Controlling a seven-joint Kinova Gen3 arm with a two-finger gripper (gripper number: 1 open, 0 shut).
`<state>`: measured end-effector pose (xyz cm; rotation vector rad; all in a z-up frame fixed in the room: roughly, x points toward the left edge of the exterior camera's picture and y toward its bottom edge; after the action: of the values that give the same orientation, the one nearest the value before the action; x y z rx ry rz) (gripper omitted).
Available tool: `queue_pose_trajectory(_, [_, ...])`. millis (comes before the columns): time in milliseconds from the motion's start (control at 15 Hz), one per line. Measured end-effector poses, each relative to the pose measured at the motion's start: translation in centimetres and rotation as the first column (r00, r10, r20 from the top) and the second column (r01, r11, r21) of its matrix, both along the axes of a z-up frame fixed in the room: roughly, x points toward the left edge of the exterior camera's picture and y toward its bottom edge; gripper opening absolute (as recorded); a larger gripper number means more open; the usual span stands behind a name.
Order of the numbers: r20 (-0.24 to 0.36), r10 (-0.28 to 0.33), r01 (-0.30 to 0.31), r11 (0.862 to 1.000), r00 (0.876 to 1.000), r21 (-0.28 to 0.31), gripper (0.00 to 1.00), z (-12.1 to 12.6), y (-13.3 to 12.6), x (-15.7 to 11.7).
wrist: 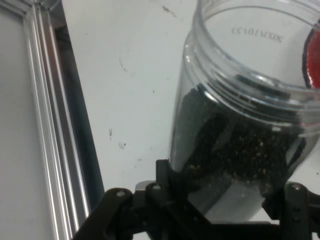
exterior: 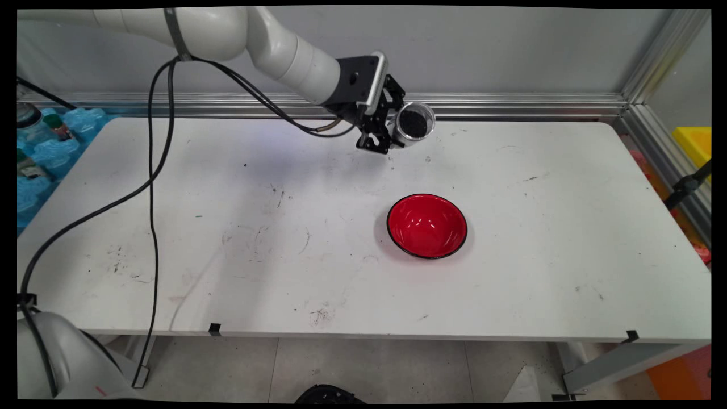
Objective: Pour the black seasoning powder in the red bowl
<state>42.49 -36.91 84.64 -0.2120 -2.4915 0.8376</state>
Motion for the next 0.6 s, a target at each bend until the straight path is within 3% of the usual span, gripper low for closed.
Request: queue_pose_trajectory(600, [0.1,-0.054,0.059,0.997,0.993,-0.046,0.0,-1.9,1.2,-1.4])
